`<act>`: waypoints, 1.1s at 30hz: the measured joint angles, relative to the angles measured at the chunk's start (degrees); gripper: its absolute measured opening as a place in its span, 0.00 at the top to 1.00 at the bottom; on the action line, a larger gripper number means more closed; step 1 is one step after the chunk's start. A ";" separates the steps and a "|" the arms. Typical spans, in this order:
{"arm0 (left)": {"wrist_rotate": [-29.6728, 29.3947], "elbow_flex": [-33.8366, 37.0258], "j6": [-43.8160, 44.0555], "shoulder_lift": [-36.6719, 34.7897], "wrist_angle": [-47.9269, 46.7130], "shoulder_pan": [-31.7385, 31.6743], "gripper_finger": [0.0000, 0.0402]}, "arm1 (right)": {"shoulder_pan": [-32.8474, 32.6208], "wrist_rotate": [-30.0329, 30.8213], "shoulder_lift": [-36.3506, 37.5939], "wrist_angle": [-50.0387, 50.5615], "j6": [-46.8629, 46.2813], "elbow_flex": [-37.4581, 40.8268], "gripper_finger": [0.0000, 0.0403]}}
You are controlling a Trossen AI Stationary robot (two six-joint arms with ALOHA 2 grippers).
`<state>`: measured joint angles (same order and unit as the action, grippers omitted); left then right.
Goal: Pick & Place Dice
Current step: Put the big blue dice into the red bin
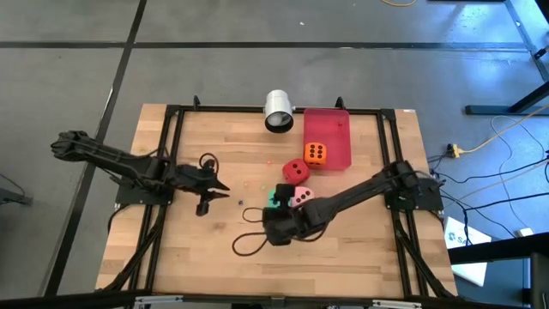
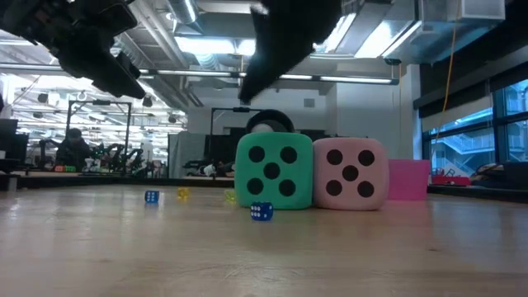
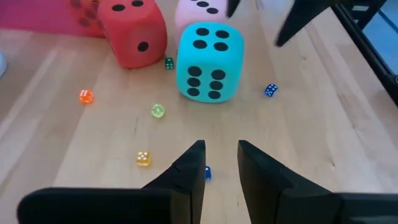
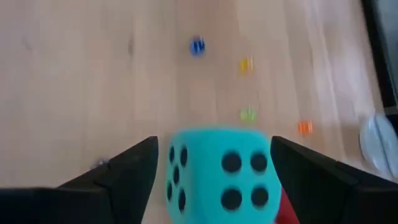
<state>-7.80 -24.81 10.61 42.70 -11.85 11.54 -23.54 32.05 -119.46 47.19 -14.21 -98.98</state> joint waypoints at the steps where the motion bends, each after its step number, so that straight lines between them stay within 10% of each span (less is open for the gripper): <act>1: -0.01 0.12 0.45 -0.02 0.12 0.30 0.79 | -0.08 -0.23 -0.90 2.10 -0.95 -1.17 0.23; 33: -0.18 0.10 0.74 0.02 3.04 3.10 0.79 | 1.13 1.56 -9.21 12.21 -4.85 -5.24 0.23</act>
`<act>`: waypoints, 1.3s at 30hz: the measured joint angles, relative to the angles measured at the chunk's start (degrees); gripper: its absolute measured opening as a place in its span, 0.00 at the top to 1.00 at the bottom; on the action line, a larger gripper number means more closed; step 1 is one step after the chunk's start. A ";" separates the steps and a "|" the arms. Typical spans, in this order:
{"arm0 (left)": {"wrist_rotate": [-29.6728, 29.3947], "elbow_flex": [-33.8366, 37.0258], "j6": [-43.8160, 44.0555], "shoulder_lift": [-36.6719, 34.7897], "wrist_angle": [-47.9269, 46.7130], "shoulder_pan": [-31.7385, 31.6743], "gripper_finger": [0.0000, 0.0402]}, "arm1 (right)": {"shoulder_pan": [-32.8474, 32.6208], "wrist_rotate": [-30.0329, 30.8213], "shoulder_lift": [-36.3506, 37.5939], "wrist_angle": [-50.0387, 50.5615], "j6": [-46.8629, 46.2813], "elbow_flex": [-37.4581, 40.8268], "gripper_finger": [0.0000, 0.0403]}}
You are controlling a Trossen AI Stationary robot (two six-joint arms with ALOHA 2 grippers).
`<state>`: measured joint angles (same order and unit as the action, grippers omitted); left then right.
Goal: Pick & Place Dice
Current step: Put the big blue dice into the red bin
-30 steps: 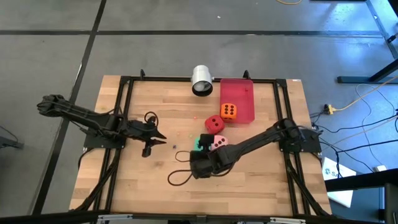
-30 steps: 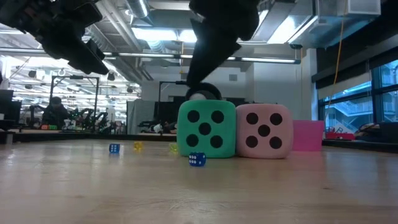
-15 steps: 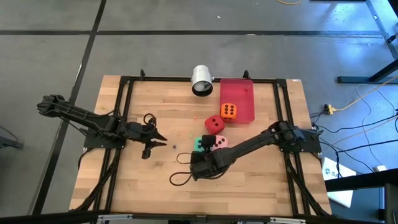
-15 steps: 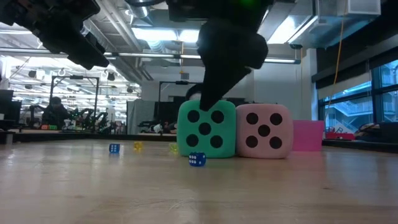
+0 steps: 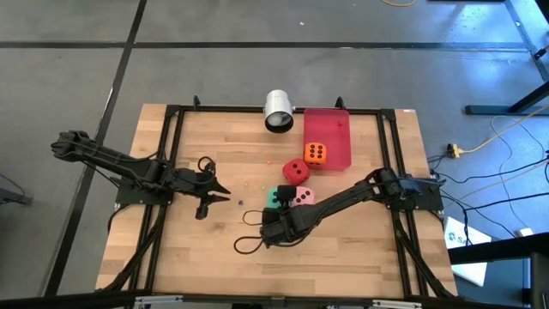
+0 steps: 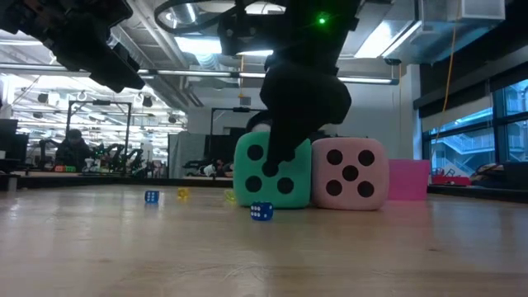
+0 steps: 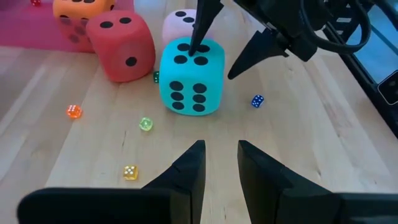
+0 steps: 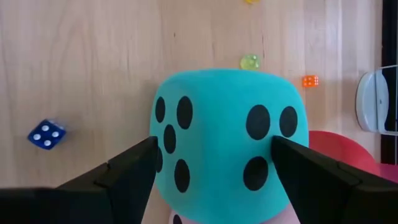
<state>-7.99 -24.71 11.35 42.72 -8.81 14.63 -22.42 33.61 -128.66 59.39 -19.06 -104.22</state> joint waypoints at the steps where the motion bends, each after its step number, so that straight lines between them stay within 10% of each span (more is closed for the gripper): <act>1: 0.00 0.00 0.00 0.00 -0.06 0.00 0.79 | 0.00 0.00 -0.02 -0.02 -0.01 0.00 0.23; 20: 0.07 -0.02 -0.02 0.02 -0.43 0.00 0.79 | -0.02 4.40 -2.84 1.27 -1.17 0.00 0.23; 39: 0.15 -0.02 0.02 0.02 -0.43 0.00 0.79 | 0.53 3.18 -2.78 1.25 -1.10 0.00 0.53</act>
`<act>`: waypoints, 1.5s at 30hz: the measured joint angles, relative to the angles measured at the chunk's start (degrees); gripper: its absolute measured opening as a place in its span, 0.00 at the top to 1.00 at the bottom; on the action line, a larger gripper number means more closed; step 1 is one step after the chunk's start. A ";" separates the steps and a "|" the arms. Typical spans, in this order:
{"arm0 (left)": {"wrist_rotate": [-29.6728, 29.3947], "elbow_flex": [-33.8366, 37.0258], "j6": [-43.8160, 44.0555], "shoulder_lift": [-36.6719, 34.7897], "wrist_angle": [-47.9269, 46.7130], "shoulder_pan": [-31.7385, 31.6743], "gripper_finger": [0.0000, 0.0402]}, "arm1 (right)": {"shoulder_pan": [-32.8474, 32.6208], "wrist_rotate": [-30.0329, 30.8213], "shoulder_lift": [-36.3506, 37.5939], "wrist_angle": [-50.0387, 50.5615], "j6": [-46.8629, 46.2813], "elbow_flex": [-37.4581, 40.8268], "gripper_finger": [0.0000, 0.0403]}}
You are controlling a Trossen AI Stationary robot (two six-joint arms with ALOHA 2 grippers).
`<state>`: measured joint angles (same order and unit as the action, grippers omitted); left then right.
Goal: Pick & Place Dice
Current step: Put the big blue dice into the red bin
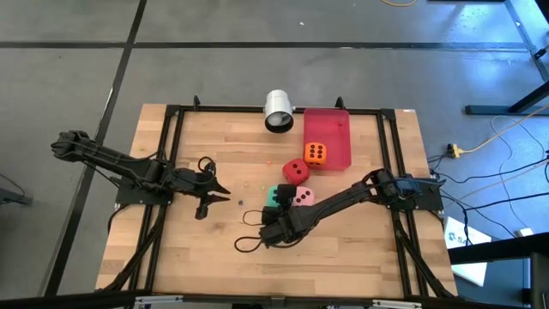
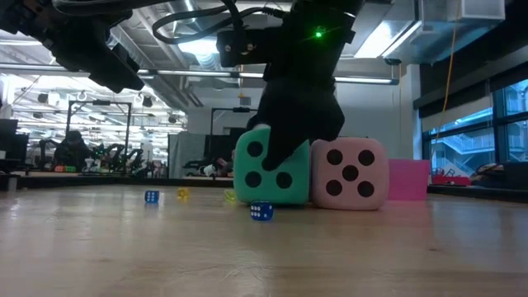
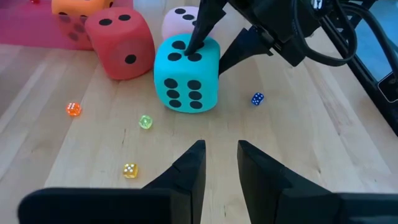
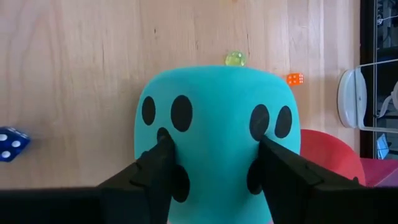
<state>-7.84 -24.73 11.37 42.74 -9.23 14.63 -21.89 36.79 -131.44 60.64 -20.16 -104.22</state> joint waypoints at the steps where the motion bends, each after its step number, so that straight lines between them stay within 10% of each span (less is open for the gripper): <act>1: 0.00 0.00 0.01 -0.01 0.00 0.00 0.79 | 0.02 -0.02 0.00 0.00 0.00 0.00 0.54; 45: -0.04 0.00 0.01 -0.02 -0.04 0.00 0.79 | -0.17 4.00 2.69 9.24 0.18 -7.43 0.67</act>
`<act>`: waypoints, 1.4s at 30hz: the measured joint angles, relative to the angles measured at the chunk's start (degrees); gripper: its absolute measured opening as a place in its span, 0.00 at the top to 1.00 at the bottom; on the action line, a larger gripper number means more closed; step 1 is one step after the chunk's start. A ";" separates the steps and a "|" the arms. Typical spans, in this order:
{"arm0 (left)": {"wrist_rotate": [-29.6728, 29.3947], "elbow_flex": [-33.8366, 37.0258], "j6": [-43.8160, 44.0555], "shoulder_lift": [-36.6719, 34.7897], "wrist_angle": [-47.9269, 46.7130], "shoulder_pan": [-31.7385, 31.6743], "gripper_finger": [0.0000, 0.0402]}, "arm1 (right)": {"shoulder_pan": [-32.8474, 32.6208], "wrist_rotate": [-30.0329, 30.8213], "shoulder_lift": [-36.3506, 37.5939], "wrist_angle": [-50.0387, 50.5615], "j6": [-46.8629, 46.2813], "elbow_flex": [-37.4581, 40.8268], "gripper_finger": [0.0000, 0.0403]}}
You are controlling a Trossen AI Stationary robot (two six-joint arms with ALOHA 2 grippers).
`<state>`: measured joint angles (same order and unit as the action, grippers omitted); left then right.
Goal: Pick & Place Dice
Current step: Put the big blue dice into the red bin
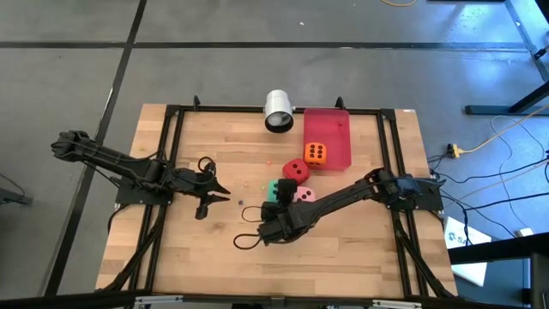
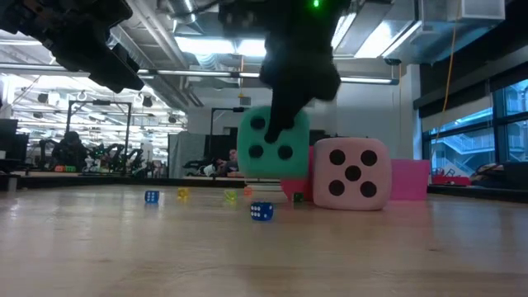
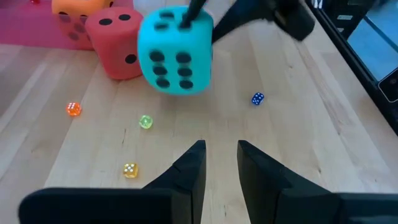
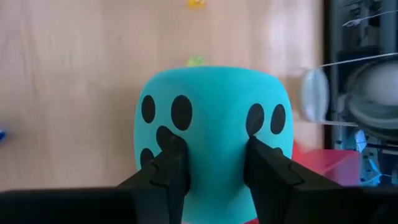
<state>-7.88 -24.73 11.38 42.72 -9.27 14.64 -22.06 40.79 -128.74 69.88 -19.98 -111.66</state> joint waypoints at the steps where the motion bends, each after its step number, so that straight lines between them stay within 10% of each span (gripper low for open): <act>1: 0.00 0.00 0.00 0.02 0.00 0.00 0.79 | 0.00 0.28 0.67 0.17 -0.09 -0.01 0.68; 17: 0.00 -0.02 -0.02 0.01 0.00 0.00 0.79 | 1.60 13.05 11.61 20.30 -6.85 -0.09 0.68; 42: -0.22 -0.02 -1.51 0.02 0.06 -0.03 0.79 | 21.31 14.02 23.71 17.12 8.26 -0.02 0.69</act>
<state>-8.10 -24.75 9.87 42.74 -9.21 14.61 -0.75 54.81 -105.04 87.00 -11.72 -111.68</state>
